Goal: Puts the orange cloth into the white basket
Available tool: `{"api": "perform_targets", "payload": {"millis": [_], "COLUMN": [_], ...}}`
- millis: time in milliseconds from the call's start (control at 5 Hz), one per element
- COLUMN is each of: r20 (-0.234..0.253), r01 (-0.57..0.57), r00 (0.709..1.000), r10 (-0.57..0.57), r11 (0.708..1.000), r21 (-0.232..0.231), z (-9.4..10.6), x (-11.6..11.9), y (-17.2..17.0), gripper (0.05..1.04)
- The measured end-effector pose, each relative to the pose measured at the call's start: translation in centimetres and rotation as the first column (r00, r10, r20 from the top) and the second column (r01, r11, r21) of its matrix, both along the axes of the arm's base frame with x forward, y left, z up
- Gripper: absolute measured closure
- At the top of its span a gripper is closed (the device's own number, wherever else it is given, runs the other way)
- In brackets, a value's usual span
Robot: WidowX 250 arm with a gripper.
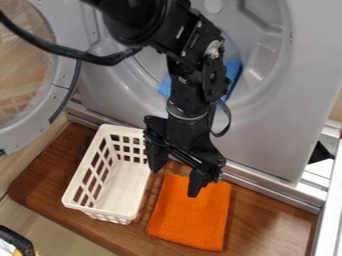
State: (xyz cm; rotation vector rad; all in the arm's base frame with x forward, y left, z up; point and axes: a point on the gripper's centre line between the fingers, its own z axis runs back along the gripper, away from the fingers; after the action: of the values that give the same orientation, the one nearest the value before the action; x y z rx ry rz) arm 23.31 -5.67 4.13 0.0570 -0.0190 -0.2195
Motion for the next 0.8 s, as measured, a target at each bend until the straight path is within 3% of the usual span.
{"api": "perform_targets", "payload": {"millis": [200,400,800], "r20": [-0.017,0.051,0.114], "r01": [-0.007,0.015,0.036], "r00": [1.0,0.999,0.993], "r10": [0.007,-0.015,-0.038], "r11": [1.0,1.0,0.999], "r21": [0.005,-0.005,0.017], "z": [-0.6,-2.4,-6.8], "x": [-0.2,1.0,3.6], "y": [0.0,-1.0,-3.3], "gripper": [0.085,0.085,0.085]}}
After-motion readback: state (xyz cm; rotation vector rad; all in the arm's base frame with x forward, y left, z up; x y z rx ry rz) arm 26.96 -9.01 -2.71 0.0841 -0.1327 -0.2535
